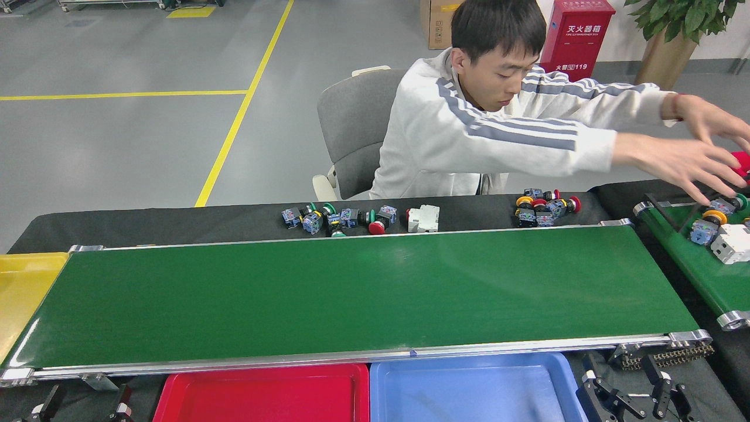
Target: Pick switch part from conveyor to tray
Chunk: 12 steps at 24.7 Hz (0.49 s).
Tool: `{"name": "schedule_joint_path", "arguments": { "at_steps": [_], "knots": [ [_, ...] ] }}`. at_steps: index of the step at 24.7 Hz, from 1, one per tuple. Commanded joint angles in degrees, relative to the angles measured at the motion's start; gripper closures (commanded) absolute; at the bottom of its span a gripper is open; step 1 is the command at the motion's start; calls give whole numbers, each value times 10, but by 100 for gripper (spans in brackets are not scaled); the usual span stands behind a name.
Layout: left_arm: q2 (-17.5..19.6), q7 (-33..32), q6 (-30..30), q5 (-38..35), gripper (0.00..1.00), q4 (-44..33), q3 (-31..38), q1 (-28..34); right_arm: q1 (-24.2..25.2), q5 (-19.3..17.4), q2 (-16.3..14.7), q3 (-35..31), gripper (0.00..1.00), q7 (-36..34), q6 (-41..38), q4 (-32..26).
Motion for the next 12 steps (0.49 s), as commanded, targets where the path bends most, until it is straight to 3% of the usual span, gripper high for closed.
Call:
{"name": "schedule_joint_path", "arguments": {
  "at_steps": [1,12],
  "knots": [
    [2,5,1,1,0,-7,-1,0,0,-2,-2,-3,1,-3,-4,-8],
    [2,7,0,5,0,-5,5,-6,-4,-3,-4,-3,1,-8,-4,-7]
  ]
}}
